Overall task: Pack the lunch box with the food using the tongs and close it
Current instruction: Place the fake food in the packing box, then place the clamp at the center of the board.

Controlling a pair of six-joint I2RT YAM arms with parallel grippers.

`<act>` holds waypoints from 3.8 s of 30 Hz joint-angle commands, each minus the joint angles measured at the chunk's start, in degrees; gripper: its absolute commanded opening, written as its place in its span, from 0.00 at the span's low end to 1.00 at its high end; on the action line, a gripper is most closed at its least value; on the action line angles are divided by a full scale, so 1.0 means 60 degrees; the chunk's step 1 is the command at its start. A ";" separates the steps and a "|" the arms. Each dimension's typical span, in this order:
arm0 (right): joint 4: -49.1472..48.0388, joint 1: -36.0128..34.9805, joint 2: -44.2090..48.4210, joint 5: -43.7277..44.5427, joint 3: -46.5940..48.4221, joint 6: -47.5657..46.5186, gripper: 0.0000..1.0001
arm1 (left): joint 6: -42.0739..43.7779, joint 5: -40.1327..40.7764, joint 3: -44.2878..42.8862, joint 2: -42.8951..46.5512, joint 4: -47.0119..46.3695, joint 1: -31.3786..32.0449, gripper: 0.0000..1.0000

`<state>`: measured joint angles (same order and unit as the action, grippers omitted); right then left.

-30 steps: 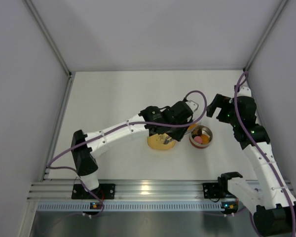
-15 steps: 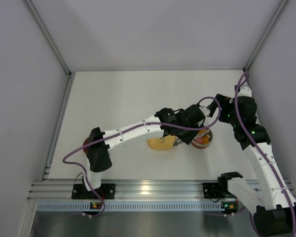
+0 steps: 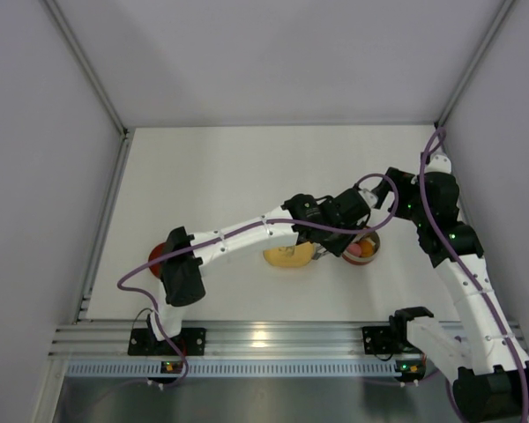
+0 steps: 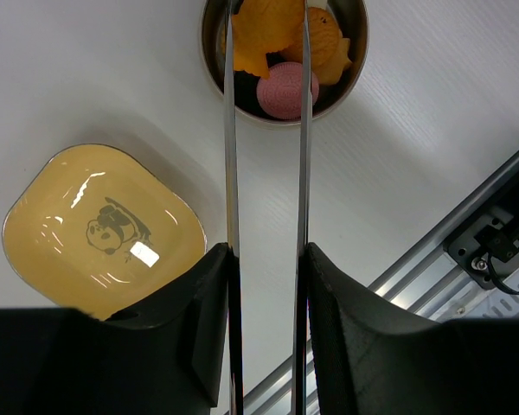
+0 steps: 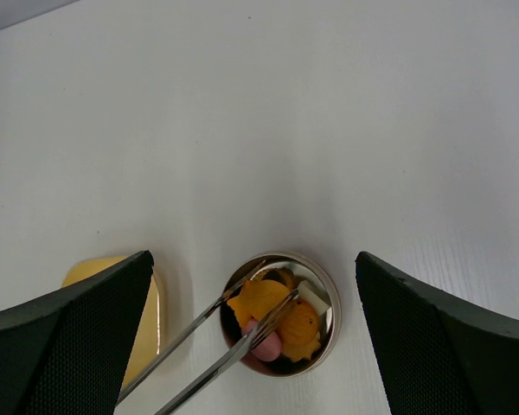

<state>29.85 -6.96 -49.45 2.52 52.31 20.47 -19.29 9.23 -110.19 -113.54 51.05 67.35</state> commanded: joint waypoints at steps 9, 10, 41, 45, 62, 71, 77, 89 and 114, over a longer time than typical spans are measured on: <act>0.0065 0.0018 0.0185 -0.0172 0.0422 -0.0130 0.99 | 0.0095 0.0395 -0.0458 -0.0164 -0.0539 0.0010 0.44; 0.0050 0.0018 0.0200 -0.0186 0.0422 -0.0130 0.99 | 0.0109 0.0395 -0.0458 -0.0164 -0.0539 0.0010 0.44; 0.0036 0.0018 0.0258 -0.0128 0.0348 -0.0145 0.99 | 0.0153 0.0277 -0.0429 -0.0062 -0.0671 0.0010 0.51; 0.0050 0.0032 0.0258 -0.0128 0.0348 -0.0145 0.99 | 0.0168 0.0219 -0.0472 -0.0076 -0.0700 0.0010 0.51; 0.0050 0.0018 0.0258 -0.0113 0.0348 -0.0145 1.00 | 0.0109 -0.0118 0.0083 0.0319 -0.0495 0.0010 0.46; 0.0035 0.0018 0.0215 -0.0113 0.0363 -0.0145 1.00 | 0.0036 -0.0484 0.0523 0.0846 -0.0481 0.0010 0.43; 0.0035 0.0018 0.0200 -0.0128 0.0392 -0.0130 0.99 | -0.0037 -0.0879 0.0772 0.0964 -0.0554 0.0025 0.42; 0.0035 0.0018 0.0200 -0.0113 0.0348 -0.0145 0.99 | 0.0153 -0.1246 0.0772 0.1286 -0.0554 0.0156 0.42; 0.0021 0.0018 0.0156 -0.0245 0.0436 -0.0145 0.99 | -0.1209 0.1156 0.3434 0.3702 -0.1416 -0.3839 0.45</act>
<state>30.06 -6.96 -49.01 1.67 52.31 19.94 -25.28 14.44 -92.97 -94.89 46.78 47.75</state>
